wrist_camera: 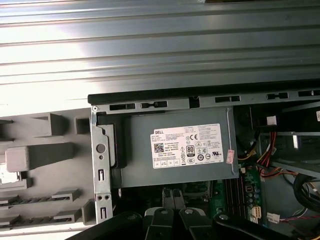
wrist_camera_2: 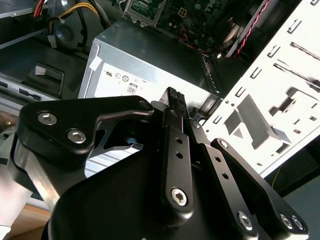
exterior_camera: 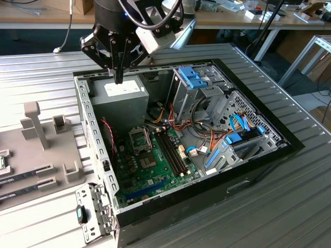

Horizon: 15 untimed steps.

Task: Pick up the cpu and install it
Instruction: 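Reach for the cpu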

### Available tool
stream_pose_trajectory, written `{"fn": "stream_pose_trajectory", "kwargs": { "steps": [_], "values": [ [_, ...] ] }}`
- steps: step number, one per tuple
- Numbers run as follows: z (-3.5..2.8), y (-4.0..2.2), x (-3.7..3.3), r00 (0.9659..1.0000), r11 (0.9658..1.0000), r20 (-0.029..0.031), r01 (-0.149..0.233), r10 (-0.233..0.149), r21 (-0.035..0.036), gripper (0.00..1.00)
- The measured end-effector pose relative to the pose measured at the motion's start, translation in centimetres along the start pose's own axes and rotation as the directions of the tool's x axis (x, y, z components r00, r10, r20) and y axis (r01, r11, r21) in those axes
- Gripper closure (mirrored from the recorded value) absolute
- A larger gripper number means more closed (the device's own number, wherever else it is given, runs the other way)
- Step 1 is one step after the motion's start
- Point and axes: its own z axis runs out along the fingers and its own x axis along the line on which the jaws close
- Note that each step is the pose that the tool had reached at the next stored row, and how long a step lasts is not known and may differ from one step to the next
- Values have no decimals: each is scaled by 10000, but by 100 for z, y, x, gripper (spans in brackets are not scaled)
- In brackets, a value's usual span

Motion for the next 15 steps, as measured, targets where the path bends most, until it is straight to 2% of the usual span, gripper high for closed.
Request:
{"fn": "stream_pose_trajectory", "kwargs": {
  "steps": [15],
  "values": [
    [-1,-3,44,10000,10000,0,0,0,0,89]
  ]
}}
